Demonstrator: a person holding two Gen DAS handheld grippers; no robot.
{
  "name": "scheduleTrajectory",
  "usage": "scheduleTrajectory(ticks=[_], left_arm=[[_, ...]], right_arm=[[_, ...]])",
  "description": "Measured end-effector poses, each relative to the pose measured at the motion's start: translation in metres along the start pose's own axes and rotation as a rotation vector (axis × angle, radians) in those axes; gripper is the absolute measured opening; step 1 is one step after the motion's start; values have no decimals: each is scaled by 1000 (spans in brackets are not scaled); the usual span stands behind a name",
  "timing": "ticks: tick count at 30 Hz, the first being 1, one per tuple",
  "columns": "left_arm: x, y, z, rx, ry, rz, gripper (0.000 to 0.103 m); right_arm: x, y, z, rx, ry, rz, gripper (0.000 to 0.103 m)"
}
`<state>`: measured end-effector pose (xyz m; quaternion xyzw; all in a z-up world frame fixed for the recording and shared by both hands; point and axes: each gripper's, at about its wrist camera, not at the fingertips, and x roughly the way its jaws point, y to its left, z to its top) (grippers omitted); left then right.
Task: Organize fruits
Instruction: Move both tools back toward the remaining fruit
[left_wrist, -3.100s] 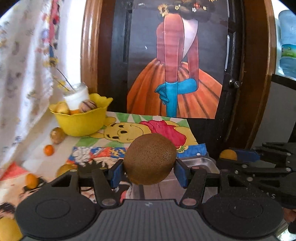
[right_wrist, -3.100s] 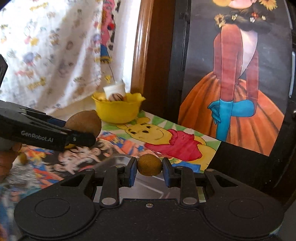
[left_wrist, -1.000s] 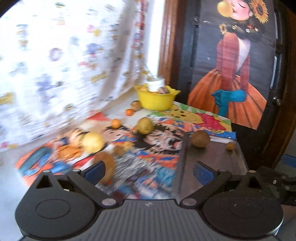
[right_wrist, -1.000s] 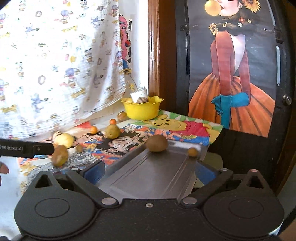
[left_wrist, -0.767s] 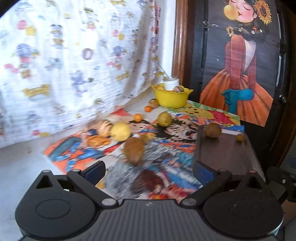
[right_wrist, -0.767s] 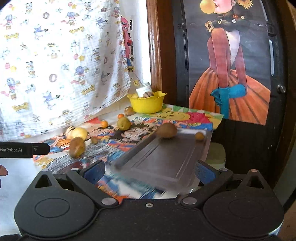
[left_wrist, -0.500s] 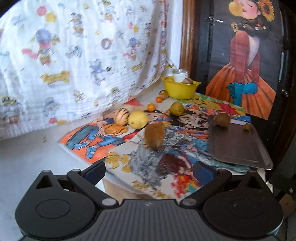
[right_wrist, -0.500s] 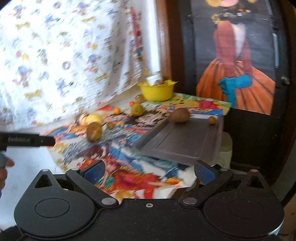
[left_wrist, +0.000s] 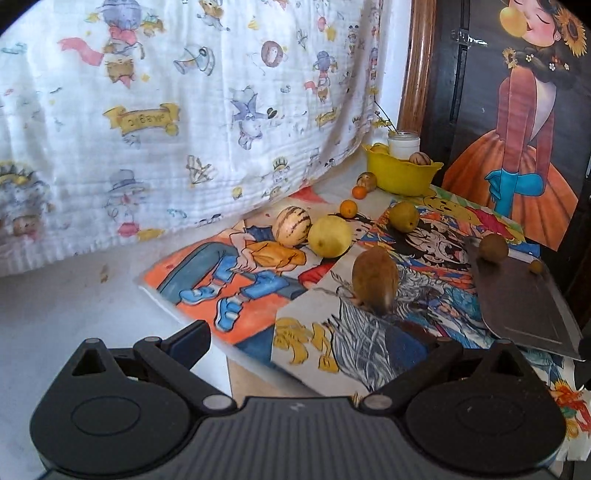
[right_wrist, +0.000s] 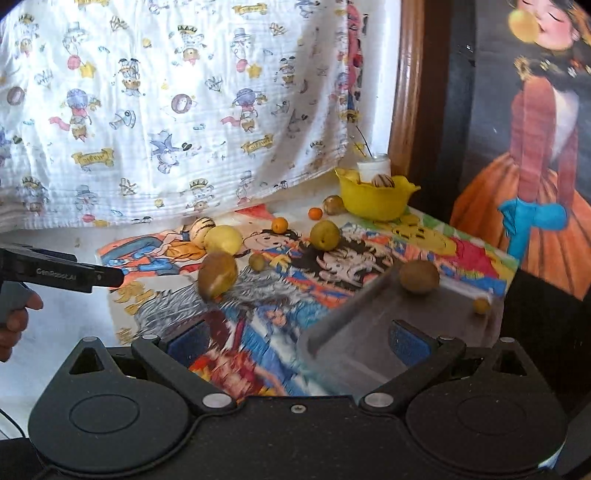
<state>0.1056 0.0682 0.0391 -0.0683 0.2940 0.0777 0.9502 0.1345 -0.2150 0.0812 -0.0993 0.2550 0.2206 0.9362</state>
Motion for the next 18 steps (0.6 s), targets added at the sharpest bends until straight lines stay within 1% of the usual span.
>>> scheduleTrajectory(ticks=[10,18], left_arm=[[24,-11,16,6,-10,-30,103],[40,-20,20,30,-4,-44,103]], right_arm=[[33,-17,22,-50,-1,20,102],[58,-36,31,-14,17,38,102]])
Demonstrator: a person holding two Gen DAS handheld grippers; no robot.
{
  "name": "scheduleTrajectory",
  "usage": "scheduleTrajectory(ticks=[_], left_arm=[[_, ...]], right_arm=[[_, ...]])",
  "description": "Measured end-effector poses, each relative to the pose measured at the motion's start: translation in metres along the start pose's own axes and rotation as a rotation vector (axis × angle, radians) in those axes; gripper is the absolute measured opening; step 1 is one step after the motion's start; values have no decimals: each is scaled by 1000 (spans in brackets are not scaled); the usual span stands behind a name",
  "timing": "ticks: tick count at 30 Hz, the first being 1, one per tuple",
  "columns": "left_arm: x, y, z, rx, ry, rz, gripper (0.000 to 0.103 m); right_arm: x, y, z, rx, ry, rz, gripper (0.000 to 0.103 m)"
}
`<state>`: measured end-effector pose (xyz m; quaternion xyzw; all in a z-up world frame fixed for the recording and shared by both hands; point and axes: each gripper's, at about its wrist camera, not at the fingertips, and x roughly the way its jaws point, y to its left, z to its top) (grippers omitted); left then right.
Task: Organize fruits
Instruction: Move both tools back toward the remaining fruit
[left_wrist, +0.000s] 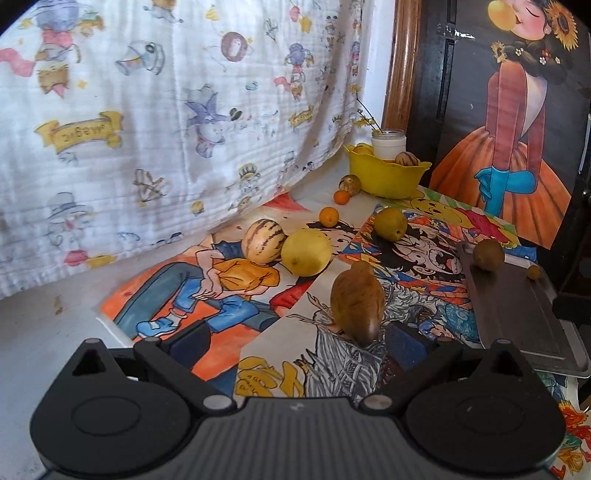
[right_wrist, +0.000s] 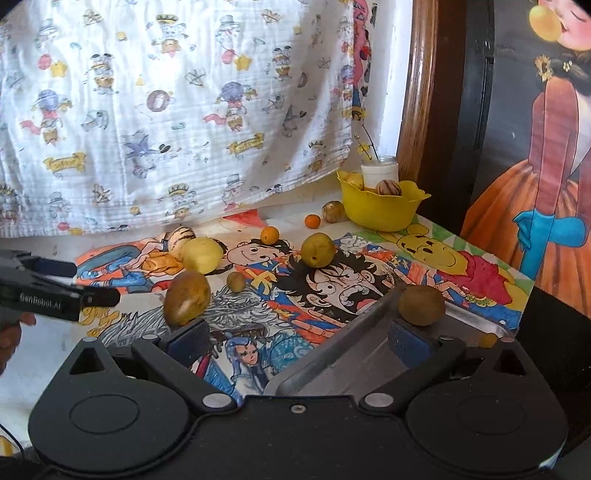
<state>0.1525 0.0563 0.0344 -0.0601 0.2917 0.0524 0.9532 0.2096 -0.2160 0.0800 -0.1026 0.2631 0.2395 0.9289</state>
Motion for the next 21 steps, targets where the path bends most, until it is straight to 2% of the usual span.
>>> scheduleTrajectory(ticks=[9,17,21], left_arm=[[21,-4,7,2,21,-17,103],[50,24,42,18,28,-23,103],[64,35,56,10,46,-60,103]], right_arm=[[24,-9,1,53,16,3,102],[38,13,-7,71,62,48,102],[50,30,-6,77,86,94,102]])
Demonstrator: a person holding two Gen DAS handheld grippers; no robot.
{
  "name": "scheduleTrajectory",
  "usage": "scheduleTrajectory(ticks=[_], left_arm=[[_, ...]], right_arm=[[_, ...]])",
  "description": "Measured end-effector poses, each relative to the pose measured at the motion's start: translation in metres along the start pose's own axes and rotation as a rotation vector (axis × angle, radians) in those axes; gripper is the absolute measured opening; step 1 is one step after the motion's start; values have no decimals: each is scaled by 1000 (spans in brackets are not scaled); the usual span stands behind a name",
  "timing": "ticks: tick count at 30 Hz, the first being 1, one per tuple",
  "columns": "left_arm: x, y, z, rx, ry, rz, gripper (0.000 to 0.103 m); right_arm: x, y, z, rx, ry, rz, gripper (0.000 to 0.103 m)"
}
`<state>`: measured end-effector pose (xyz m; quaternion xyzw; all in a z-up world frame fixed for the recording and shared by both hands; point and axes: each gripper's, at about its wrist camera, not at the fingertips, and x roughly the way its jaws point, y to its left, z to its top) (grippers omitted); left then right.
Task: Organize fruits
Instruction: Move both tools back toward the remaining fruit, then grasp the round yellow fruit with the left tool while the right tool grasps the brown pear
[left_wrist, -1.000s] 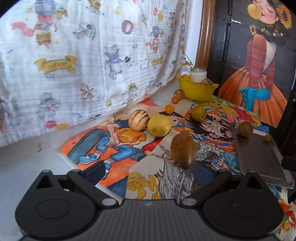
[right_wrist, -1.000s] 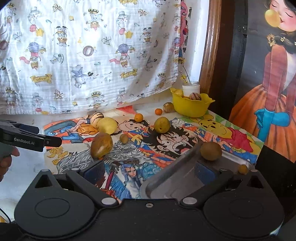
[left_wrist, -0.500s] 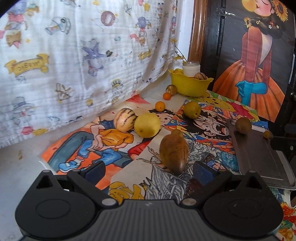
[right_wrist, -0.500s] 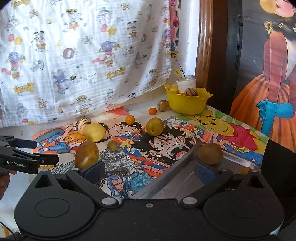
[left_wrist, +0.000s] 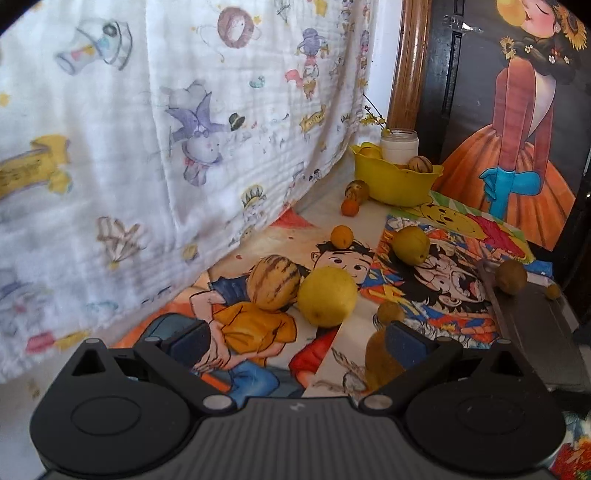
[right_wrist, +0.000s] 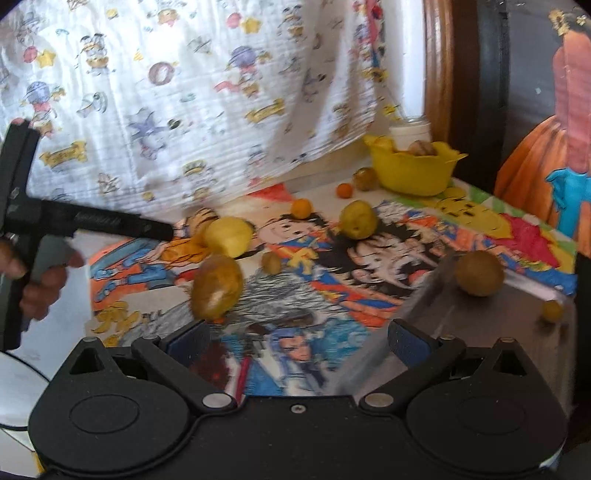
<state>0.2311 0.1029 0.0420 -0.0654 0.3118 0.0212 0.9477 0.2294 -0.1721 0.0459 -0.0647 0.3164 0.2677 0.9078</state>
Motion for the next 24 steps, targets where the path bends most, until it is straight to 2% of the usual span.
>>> scheduleTrajectory(ticks=[4,8,16,24], left_arm=[[16,12,11,-75,52,-80,103],[35,18,18,-152,98,-124,103],[75,20,30,-264,202,-186,102],[97,19,37,-427,270,-181,97]], right_arm=[[20,18,5,-18,28,46,102],[41,35,12,-50,45,88,102],[76,55,15,-110,66,88,100],[92,60,12,-150,66,86,93]])
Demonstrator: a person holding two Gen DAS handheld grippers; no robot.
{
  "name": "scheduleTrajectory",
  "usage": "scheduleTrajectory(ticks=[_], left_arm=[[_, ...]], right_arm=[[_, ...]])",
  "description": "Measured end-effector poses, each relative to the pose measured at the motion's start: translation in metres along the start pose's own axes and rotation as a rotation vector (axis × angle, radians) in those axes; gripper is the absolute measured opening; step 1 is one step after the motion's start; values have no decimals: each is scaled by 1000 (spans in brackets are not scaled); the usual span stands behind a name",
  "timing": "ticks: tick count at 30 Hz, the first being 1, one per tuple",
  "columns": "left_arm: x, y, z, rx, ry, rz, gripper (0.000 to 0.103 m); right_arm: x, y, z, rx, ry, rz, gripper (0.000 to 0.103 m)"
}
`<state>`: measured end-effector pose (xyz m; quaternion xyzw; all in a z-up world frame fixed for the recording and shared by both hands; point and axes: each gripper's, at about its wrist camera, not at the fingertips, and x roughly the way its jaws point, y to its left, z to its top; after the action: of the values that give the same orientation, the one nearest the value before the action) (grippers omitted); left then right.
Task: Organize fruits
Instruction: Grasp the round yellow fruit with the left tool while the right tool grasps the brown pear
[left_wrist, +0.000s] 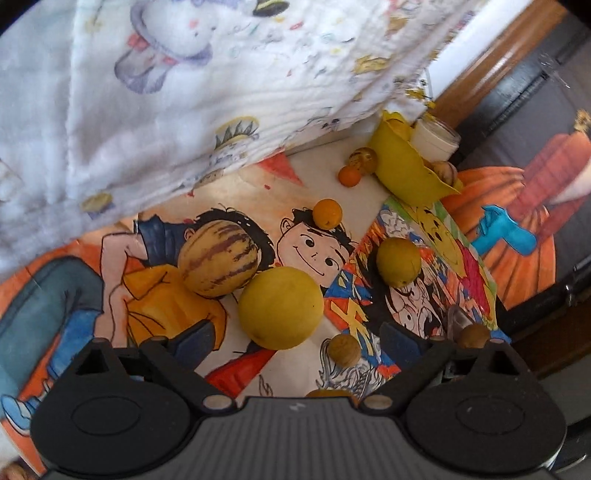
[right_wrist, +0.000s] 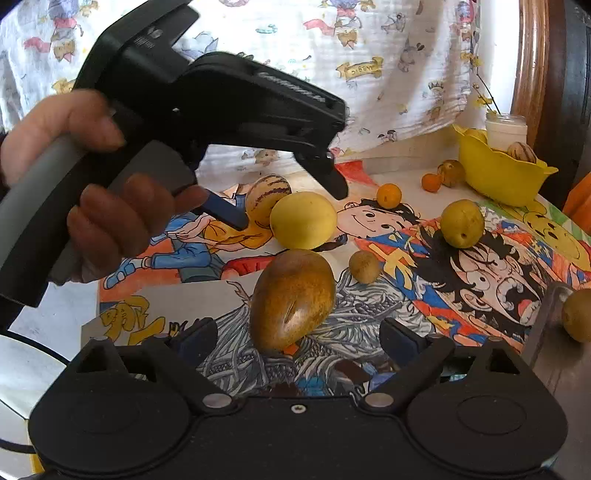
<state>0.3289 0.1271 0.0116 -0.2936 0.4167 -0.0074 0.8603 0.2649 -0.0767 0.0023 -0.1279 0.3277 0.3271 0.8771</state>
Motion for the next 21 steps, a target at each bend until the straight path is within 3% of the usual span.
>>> scheduleTrajectory(ticks=[9,21], left_arm=[[23,-1,11,-52,71,93,86],[29,7,15,-82,88,97,76]], right_arm=[[18,-3,2,-24,6,-1,83],[28,-3,5,-34,-8,34,78]])
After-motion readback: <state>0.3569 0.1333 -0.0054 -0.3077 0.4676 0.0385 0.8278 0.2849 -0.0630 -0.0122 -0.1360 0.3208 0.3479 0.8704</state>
